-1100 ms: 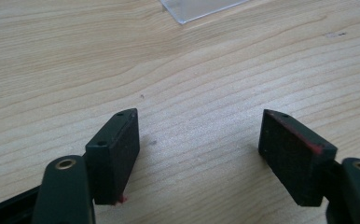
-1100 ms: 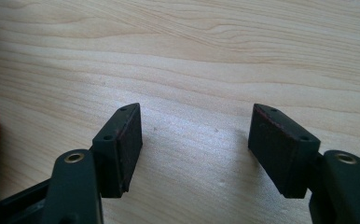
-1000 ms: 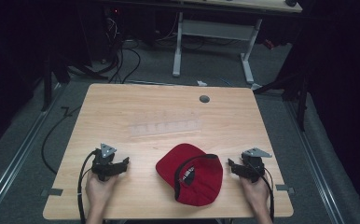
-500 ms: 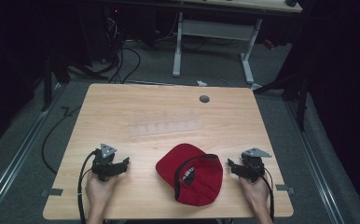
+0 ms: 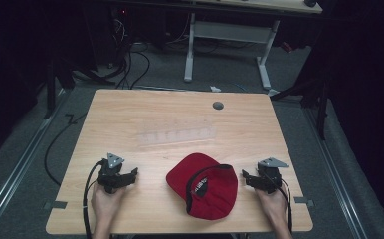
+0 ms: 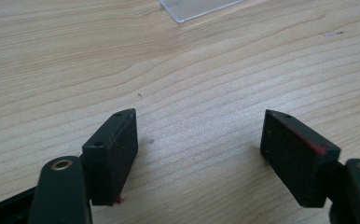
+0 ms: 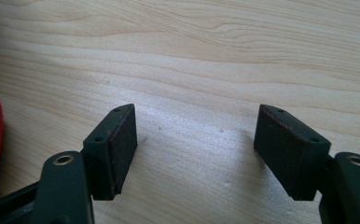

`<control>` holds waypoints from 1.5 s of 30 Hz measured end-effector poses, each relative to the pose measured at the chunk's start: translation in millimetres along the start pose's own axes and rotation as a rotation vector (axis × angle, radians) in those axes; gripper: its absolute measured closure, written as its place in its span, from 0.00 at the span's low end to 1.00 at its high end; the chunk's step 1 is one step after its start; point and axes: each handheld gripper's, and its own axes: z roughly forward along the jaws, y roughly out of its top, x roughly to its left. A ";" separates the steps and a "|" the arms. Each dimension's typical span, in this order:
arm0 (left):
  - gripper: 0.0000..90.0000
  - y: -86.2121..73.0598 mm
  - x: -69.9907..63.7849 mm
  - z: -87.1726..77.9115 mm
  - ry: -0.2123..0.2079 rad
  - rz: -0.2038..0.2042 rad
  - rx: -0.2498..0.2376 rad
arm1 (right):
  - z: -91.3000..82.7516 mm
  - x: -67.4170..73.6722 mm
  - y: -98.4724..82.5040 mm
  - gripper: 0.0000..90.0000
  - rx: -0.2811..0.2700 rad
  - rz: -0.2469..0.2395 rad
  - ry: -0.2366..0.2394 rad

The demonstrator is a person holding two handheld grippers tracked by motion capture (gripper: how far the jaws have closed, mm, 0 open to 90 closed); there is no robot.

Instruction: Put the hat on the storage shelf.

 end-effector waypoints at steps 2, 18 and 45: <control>0.31 0.0 0.0 0.0 0.000 0.000 0.000 | -0.4 0.2 -0.1 0.35 0.000 0.001 0.003; 0.31 0.1 0.1 -0.1 -0.001 0.000 0.001 | -22.7 -2.8 -0.6 0.47 -0.097 0.058 0.071; 0.31 0.1 0.1 0.0 -0.002 -0.001 0.001 | -40.0 46.3 10.0 0.35 -0.148 -0.087 0.258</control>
